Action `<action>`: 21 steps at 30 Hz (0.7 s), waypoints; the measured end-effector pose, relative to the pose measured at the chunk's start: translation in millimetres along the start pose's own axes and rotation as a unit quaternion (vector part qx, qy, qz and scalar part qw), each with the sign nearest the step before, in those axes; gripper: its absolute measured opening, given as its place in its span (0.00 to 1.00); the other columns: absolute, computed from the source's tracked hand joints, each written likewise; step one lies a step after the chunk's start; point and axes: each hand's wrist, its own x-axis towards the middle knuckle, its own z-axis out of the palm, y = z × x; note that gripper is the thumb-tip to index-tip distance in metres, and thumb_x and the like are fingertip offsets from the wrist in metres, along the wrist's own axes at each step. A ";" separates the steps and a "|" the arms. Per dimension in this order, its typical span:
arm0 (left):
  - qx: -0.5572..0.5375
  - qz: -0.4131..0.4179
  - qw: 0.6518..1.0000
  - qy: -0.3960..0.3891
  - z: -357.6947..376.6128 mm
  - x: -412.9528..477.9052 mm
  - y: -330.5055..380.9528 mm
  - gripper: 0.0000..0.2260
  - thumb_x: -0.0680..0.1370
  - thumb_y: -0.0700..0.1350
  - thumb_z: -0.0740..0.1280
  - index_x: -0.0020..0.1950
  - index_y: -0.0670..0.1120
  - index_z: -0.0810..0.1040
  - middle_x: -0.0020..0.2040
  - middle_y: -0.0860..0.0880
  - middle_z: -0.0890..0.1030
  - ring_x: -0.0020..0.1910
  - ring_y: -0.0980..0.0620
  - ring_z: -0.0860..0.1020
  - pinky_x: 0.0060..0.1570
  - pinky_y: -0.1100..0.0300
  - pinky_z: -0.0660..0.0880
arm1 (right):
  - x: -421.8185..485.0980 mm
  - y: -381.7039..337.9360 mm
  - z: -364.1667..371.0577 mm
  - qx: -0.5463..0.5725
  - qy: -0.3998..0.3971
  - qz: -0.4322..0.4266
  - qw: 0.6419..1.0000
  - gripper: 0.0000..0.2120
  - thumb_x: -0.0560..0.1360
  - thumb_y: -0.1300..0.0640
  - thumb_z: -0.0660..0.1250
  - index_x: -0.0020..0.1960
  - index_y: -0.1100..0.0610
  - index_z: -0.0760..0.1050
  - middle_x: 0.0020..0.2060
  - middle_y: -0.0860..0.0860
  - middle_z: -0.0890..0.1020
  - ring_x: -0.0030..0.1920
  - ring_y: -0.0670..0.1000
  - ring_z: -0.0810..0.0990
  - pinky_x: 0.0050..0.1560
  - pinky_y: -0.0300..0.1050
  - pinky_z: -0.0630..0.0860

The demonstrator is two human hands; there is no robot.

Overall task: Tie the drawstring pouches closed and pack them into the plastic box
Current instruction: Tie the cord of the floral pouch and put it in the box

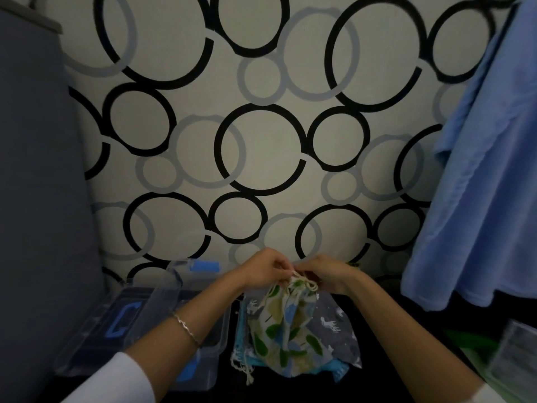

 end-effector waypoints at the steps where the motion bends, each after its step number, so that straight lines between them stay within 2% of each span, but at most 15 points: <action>1: 0.024 0.003 1.000 0.004 -1.3 -0.9 -1.0 0.07 0.77 0.40 0.69 0.51 0.39 0.83 0.46 0.45 0.83 0.45 0.53 0.81 0.51 0.58 0.79 | 1.5 1.7 -0.6 0.011 -0.005 0.001 1.000 0.17 0.76 0.59 0.69 0.58 0.71 0.77 0.55 0.67 0.81 0.58 0.63 0.80 0.64 0.57 0.76; 2: 0.045 0.007 0.999 0.009 -3.3 -1.8 -1.5 0.06 0.77 0.40 0.69 0.51 0.41 0.84 0.47 0.46 0.84 0.47 0.53 0.81 0.53 0.57 0.79 | 2.3 3.2 -0.8 0.013 -0.007 -0.004 1.000 0.15 0.75 0.59 0.69 0.54 0.71 0.78 0.50 0.66 0.82 0.54 0.62 0.81 0.60 0.53 0.77; 5: 0.171 0.034 0.983 0.051 -6.5 -2.9 -0.5 0.06 0.76 0.45 0.70 0.50 0.45 0.86 0.47 0.47 0.84 0.46 0.51 0.81 0.51 0.54 0.79 | 4.0 7.3 2.3 -0.011 -0.003 -0.050 0.999 0.07 0.76 0.59 0.69 0.42 0.62 0.77 0.35 0.58 0.76 0.40 0.55 0.73 0.45 0.47 0.71; 7: 0.268 0.017 0.955 0.124 -5.0 -3.4 3.7 0.07 0.77 0.48 0.69 0.50 0.50 0.86 0.49 0.50 0.84 0.46 0.52 0.80 0.48 0.55 0.79 | 4.6 7.6 6.0 -0.041 0.007 -0.076 0.996 0.10 0.76 0.59 0.69 0.38 0.60 0.76 0.31 0.53 0.76 0.33 0.49 0.74 0.37 0.38 0.71; 9: 0.283 -0.012 0.941 0.184 -1.7 -2.5 6.3 0.08 0.77 0.48 0.67 0.52 0.52 0.85 0.51 0.51 0.84 0.47 0.51 0.81 0.46 0.57 0.78 | 4.2 5.5 9.4 -0.076 0.009 -0.098 0.992 0.09 0.76 0.60 0.69 0.40 0.63 0.80 0.32 0.53 0.78 0.31 0.45 0.74 0.32 0.34 0.72; 12: 0.207 -0.015 0.959 0.192 3.4 2.8 4.6 0.09 0.76 0.44 0.67 0.53 0.49 0.85 0.49 0.49 0.85 0.46 0.53 0.82 0.49 0.55 0.80 | 1.3 0.9 13.0 -0.117 -0.005 -0.139 0.983 0.07 0.75 0.65 0.67 0.47 0.67 0.83 0.34 0.55 0.79 0.32 0.46 0.75 0.34 0.34 0.72; 15: 0.023 -0.021 0.992 0.121 4.1 8.1 3.1 0.11 0.77 0.39 0.66 0.56 0.45 0.84 0.52 0.46 0.85 0.49 0.53 0.82 0.53 0.58 0.79 | -2.6 -3.1 14.9 -0.130 -0.011 -0.166 0.977 0.05 0.73 0.66 0.69 0.42 0.61 0.83 0.33 0.54 0.80 0.33 0.46 0.75 0.33 0.32 0.72; 17: -0.064 -0.035 0.994 0.076 2.7 9.4 2.4 0.10 0.77 0.40 0.66 0.55 0.43 0.84 0.50 0.45 0.85 0.50 0.52 0.82 0.53 0.58 0.79 | -2.4 -2.4 14.5 -0.125 0.000 -0.177 0.976 0.06 0.72 0.65 0.70 0.40 0.57 0.83 0.34 0.54 0.81 0.34 0.47 0.77 0.34 0.32 0.73; 19: -0.112 -0.056 0.991 0.050 -0.3 8.7 -1.7 0.09 0.77 0.44 0.68 0.52 0.42 0.85 0.48 0.45 0.85 0.48 0.52 0.82 0.54 0.57 0.78 | -2.1 0.7 13.8 -0.110 0.016 -0.184 0.977 0.04 0.72 0.65 0.72 0.41 0.58 0.84 0.35 0.55 0.83 0.35 0.47 0.79 0.33 0.32 0.74; 21: -0.109 -0.058 0.992 0.015 -2.6 6.5 -7.6 0.12 0.76 0.46 0.70 0.56 0.42 0.83 0.52 0.45 0.85 0.50 0.54 0.82 0.54 0.62 0.78 | -3.1 4.2 12.6 -0.093 0.027 -0.197 0.975 0.02 0.71 0.65 0.72 0.43 0.63 0.84 0.37 0.59 0.85 0.35 0.49 0.80 0.33 0.33 0.75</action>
